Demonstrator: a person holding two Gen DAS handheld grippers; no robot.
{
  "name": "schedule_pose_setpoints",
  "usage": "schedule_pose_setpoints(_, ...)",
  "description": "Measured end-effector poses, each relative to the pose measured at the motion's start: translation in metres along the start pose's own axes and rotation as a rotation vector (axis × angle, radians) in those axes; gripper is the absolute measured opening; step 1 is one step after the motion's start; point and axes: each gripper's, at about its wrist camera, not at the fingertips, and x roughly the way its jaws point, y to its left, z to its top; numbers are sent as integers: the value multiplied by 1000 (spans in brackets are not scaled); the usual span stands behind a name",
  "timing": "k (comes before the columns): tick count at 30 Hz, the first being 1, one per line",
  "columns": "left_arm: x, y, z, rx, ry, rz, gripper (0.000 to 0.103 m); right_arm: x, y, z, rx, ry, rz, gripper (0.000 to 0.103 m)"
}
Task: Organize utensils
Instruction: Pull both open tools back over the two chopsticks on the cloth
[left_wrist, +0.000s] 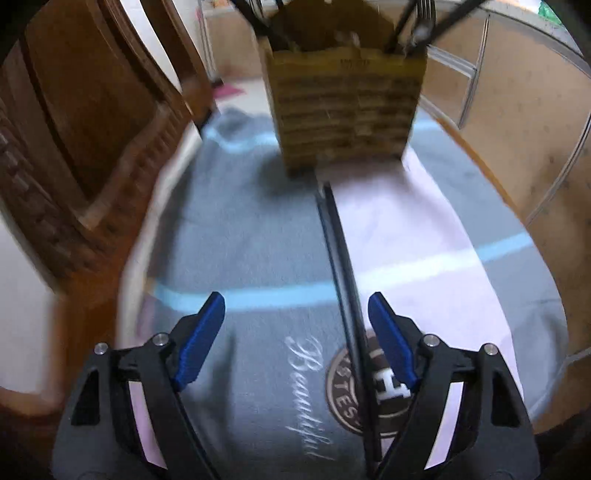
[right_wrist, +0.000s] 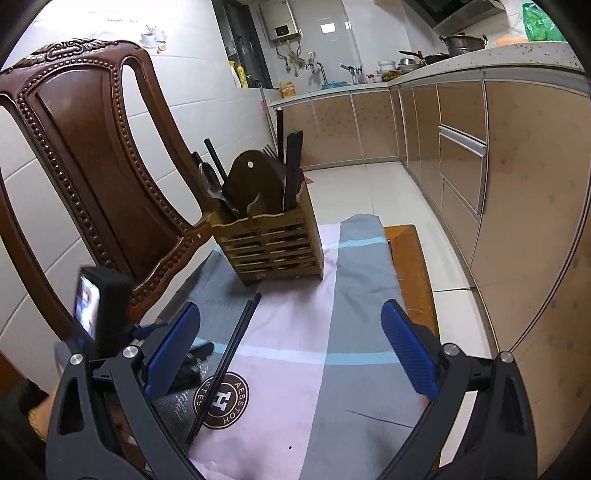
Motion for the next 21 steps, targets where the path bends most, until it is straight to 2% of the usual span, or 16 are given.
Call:
schedule_pose_setpoints(5,17,1,-6,-1,33,24,76,3,1,-2,-6,13,-1,96)
schedule_pose_setpoints(11,21,-4,-6,-6,27,37,76,4,-1,-3,-4,26,6,96)
schedule_pose_setpoints(16,22,-4,-5,-19,32,32,76,11,0,-8,-23,68,-1,96)
schedule_pose_setpoints(19,27,-7,-6,-8,61,15,76,16,5,-13,-47,97,-9,96)
schedule_pose_setpoints(21,27,-9,-7,-1,47,30,76,17,9,-14,-63,101,-11,96)
